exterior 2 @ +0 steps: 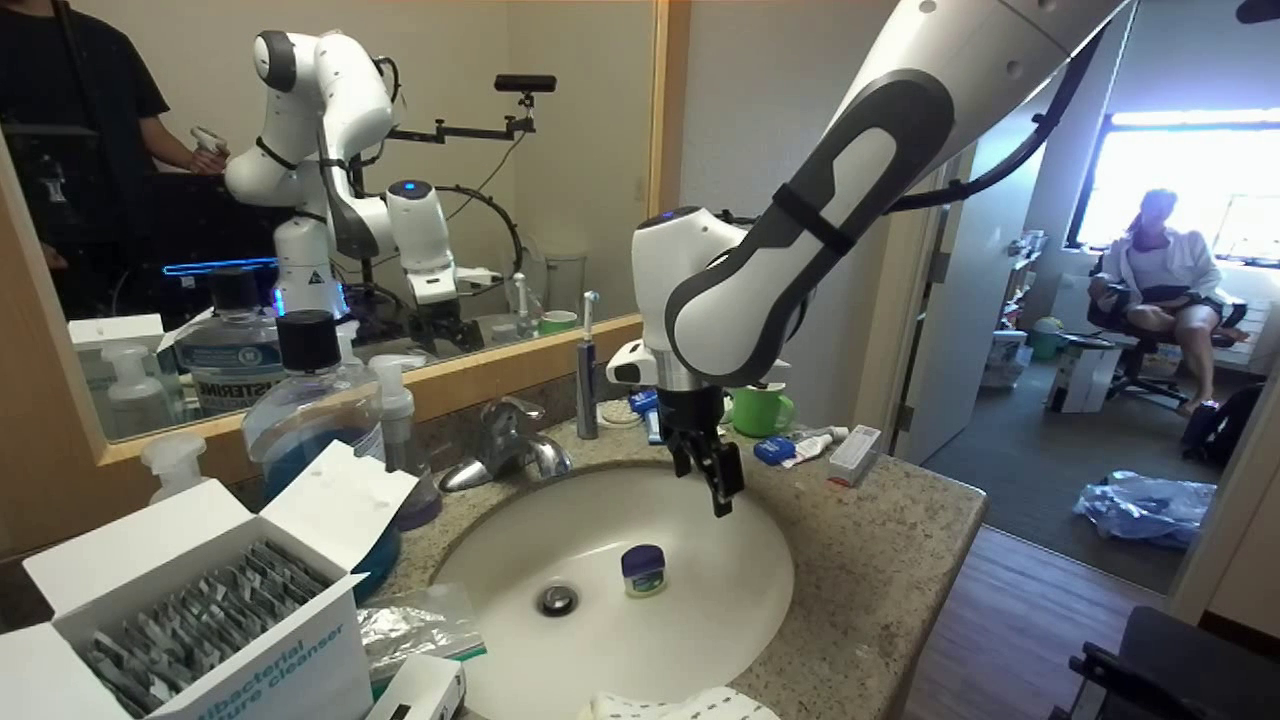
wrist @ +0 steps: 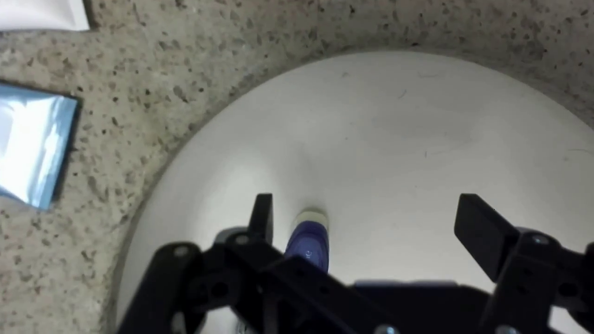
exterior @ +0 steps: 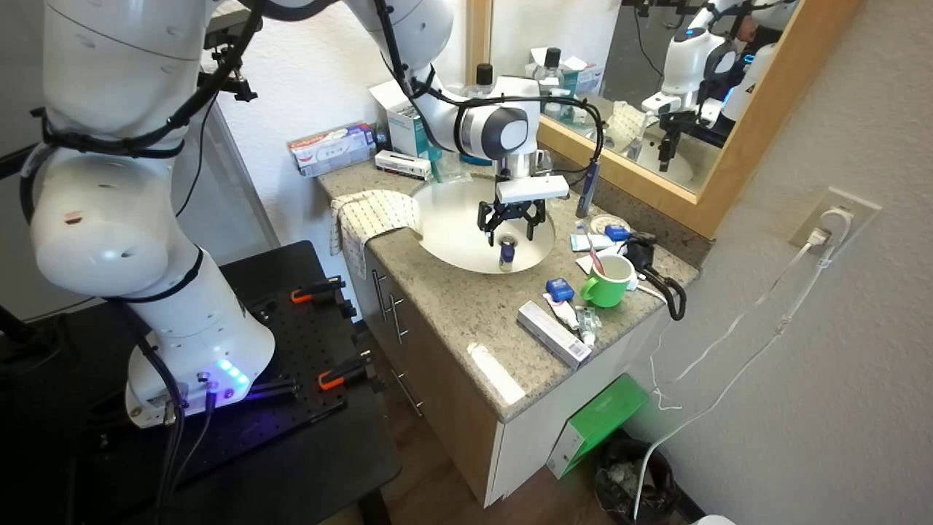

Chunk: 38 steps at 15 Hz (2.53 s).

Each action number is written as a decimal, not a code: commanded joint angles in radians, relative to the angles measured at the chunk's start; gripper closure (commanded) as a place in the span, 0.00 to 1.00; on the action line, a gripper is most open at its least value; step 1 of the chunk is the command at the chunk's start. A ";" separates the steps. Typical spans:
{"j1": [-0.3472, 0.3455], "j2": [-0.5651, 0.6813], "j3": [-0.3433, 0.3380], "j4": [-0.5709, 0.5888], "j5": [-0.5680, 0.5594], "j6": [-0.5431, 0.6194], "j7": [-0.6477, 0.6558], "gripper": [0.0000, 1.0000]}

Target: Remove the Vaseline from the sink and place it on the right side of the counter

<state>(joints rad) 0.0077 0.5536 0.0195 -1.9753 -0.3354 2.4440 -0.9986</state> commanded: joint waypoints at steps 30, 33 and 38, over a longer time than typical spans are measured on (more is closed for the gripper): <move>0.011 0.285 0.078 0.305 0.042 -0.151 -0.131 0.00; 0.019 0.226 0.067 0.209 0.030 -0.127 -0.104 0.00; 0.022 0.190 0.057 0.123 -0.011 -0.079 -0.050 0.00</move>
<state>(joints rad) 0.0139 0.7930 0.0965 -1.7693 -0.3189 2.3150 -1.0946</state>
